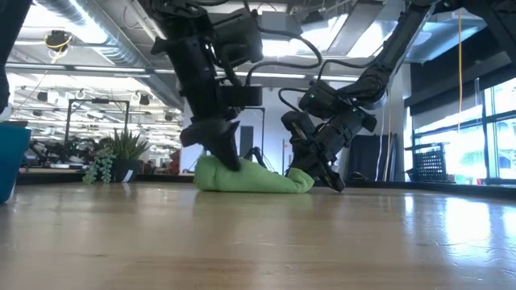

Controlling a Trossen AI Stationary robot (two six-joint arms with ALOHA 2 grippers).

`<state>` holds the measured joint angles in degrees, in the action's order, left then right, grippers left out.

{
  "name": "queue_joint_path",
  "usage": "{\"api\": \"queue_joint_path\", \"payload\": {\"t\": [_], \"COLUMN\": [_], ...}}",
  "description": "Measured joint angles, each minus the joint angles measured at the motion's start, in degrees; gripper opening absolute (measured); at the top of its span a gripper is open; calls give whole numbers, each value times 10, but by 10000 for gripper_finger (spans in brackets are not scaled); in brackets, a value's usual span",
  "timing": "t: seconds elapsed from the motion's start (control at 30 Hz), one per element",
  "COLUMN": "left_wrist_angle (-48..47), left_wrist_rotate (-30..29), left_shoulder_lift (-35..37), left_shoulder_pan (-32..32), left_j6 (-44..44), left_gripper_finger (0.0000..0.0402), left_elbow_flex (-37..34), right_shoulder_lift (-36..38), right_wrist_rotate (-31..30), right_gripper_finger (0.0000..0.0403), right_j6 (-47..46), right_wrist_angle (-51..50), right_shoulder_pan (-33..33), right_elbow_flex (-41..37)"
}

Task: Roll microfiber towels into tight, uniform cylinder then place into a basket
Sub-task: Roll the green towel

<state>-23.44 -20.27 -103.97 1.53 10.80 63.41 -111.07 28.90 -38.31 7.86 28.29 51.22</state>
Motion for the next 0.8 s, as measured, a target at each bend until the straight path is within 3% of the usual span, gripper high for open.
{"api": "queue_joint_path", "payload": {"t": [0.47, 0.8], "left_wrist_angle": [2, 7], "left_wrist_rotate": [1, 39], "left_shoulder_lift": [1, -5], "left_shoulder_pan": [56, 99], "left_j6": [0, -2], "left_gripper_finger": [3, 4], "left_elbow_flex": [0, 0], "right_shoulder_lift": [0, 0], "right_wrist_rotate": [-4, -4], "right_gripper_finger": [3, 3], "right_j6": [0, 0], "right_wrist_angle": [0, 0], "right_shoulder_pan": [0, 0], "right_elbow_flex": [0, 0]}}
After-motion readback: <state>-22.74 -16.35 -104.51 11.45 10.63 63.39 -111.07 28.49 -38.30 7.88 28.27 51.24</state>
